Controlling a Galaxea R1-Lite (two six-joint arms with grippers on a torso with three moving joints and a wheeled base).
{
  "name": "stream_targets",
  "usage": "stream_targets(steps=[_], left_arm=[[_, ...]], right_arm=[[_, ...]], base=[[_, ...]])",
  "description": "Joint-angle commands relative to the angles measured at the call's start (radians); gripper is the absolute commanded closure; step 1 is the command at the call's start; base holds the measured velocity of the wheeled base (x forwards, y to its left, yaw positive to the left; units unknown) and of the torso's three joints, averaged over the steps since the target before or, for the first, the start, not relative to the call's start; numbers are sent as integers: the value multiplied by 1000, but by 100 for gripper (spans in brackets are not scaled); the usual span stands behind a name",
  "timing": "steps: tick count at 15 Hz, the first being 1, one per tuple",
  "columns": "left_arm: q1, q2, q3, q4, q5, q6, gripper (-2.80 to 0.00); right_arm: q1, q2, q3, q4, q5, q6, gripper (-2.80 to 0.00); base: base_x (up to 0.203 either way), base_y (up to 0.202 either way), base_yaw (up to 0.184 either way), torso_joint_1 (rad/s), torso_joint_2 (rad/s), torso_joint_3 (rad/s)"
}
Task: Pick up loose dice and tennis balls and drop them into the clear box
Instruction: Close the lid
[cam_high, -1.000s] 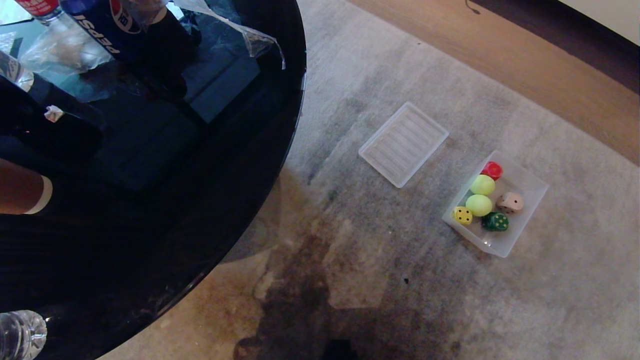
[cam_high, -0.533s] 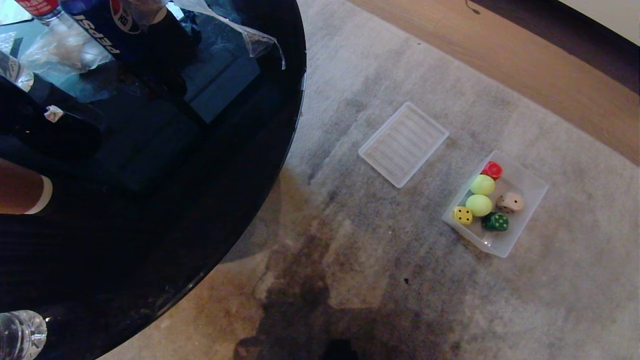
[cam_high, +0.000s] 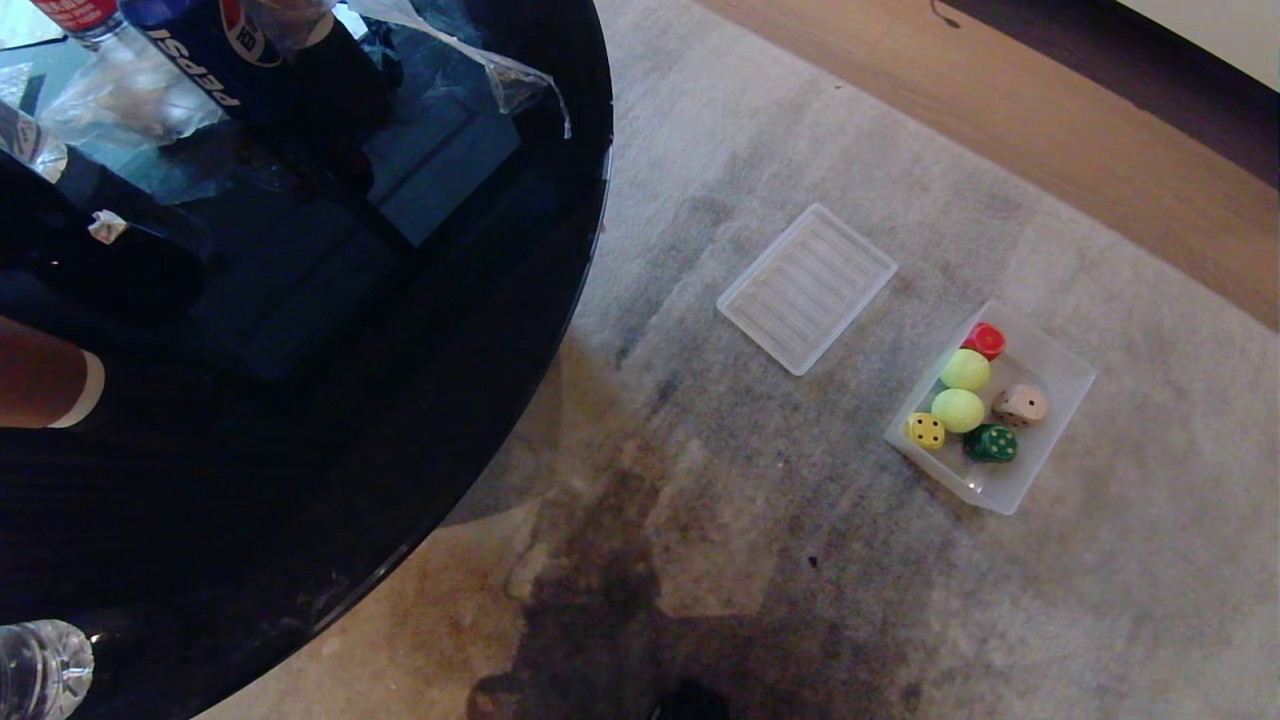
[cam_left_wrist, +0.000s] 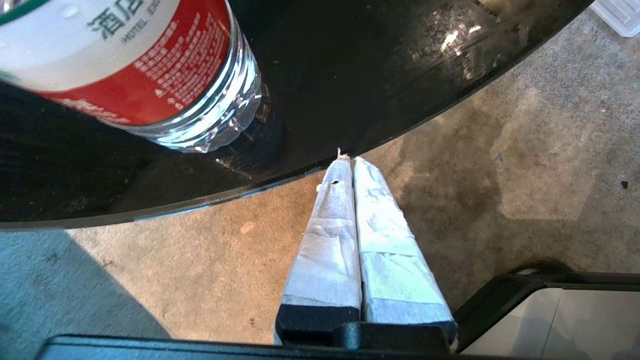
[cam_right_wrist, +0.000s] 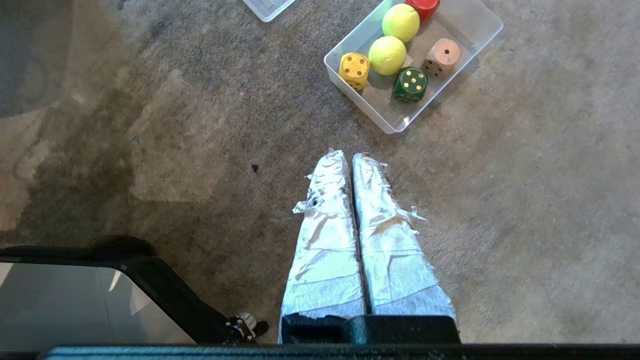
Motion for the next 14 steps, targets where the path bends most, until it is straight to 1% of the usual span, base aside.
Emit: stream_targets(steps=[1, 2, 4, 12, 14], left_arm=[[1, 0, 0, -1, 1, 5, 0], [1, 0, 0, -1, 1, 5, 0], [1, 0, 0, -1, 1, 5, 0], [1, 0, 0, 1, 1, 4, 0], [1, 0, 0, -1, 1, 2, 0]], right_arm=[[0, 1, 2, 0, -1, -1, 0], [0, 1, 2, 0, 1, -1, 0], [0, 1, 2, 0, 1, -1, 0], [0, 1, 2, 0, 1, -1, 0], [0, 1, 2, 0, 1, -1, 0]], base=[[0, 0, 0, 0, 0, 0], [0, 0, 0, 0, 0, 0], [-1, -112, 3, 5, 8, 3], [0, -175, -1, 2, 3, 2], [0, -35, -4, 0, 0, 4]])
